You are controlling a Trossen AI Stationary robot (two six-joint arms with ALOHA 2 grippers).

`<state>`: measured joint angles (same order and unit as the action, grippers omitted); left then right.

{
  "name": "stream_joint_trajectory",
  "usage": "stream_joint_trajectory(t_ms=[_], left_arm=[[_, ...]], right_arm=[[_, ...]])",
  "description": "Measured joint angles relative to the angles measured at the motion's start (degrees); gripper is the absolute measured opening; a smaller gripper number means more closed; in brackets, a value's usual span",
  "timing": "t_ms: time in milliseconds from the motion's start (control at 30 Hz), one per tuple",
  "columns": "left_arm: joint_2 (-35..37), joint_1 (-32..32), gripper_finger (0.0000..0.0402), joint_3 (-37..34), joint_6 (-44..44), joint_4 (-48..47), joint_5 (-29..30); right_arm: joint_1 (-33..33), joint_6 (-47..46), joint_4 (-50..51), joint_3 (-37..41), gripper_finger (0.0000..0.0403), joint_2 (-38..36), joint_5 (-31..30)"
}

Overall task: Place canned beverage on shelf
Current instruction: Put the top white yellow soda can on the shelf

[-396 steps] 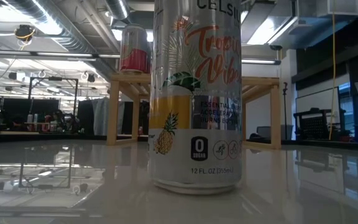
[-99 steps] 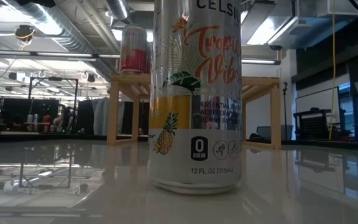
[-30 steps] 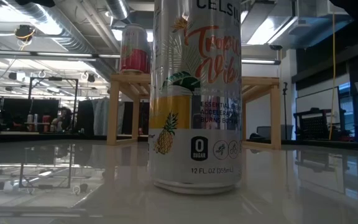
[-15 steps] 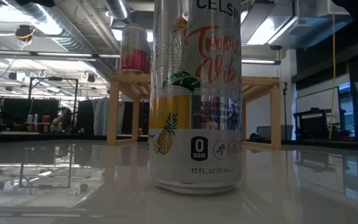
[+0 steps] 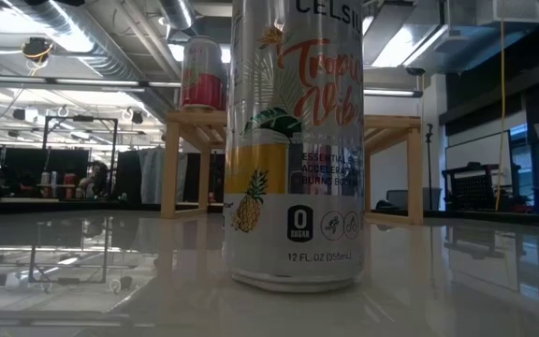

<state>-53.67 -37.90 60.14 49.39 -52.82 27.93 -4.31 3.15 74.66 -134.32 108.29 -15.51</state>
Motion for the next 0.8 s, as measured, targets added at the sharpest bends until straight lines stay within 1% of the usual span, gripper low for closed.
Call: stream_joint_trajectory(t_ms=[100,167,333,467,533,667,800], left_arm=[[0.00,0.01,0.0384,0.00,0.00,0.00,-0.23],[0.00,0.01,0.0384,0.00,-0.02,0.16,-0.23],[0.01,0.00,0.0384,0.00,-0.03,1.26,0.11],[0.02,0.01,0.0384,0.00,-0.02,1.29,2.02],[0.00,-0.01,0.0384,0.00,-0.02,1.31,2.04],[0.01,0.00,0.0384,0.00,0.00,1.29,2.44],[0.02,0.01,0.0384,0.00,0.00,1.27,2.63]], right_arm=[[3.30,-3.10,2.28,0.00,0.0344,-1.50,-2.53],[5.51,-6.05,5.04,0.00,0.0344,-2.77,-3.15],[10.98,-17.43,15.35,0.00,0.0344,-5.00,-3.36],[15.25,-24.08,15.37,1.50,0.0344,-7.16,-2.47],[16.89,-27.31,15.29,1.42,0.0344,-7.96,-3.26],[20.31,-31.91,15.24,5.39,0.0344,-10.46,-5.27],[21.67,-37.82,15.33,15.29,0.0344,-16.82,-4.85]])
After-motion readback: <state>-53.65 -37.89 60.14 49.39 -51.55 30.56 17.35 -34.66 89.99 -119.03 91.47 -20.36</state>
